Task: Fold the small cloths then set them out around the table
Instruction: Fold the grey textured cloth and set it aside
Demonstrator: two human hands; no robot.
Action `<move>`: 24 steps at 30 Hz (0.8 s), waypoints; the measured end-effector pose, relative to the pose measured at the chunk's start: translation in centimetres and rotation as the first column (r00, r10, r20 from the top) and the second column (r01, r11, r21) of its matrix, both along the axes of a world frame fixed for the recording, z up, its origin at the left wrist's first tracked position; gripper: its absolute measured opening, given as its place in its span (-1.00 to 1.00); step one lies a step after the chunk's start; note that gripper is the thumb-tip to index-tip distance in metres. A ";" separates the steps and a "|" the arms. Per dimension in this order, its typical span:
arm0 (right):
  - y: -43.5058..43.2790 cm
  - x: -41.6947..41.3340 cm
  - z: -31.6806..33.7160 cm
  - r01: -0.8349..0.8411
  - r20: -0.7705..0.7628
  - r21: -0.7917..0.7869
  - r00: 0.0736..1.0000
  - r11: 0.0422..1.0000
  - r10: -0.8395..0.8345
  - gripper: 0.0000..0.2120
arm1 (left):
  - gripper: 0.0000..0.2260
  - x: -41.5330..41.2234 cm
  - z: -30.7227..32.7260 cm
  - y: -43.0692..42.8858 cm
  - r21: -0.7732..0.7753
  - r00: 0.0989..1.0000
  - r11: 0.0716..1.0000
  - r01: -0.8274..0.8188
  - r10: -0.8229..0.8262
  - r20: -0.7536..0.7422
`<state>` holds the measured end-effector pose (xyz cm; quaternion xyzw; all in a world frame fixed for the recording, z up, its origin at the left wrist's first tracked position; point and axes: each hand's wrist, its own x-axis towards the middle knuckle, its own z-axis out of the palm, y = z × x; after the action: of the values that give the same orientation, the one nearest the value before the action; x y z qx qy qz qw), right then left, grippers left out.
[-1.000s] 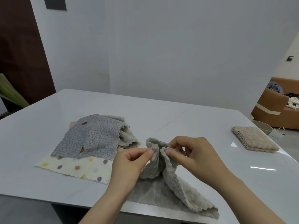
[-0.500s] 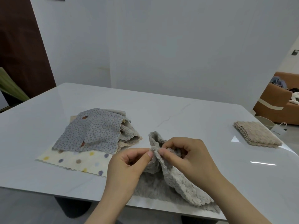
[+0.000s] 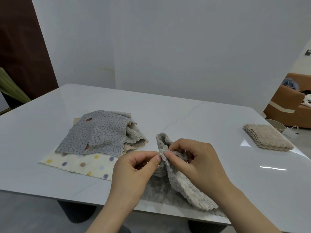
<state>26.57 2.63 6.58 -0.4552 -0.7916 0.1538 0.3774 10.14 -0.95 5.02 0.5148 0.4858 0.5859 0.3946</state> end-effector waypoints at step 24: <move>0.2 -0.1 0.3 -0.016 0.000 -0.025 1.000 1.000 0.016 -0.87 | -0.83 -0.2 -0.1 0.5 0.056 0.996 0.998 -0.034 0.039 -0.078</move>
<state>26.45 2.86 6.84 -0.4537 -0.7933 0.1667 0.3702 9.96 -0.48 4.92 0.5392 0.4940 0.5854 0.3501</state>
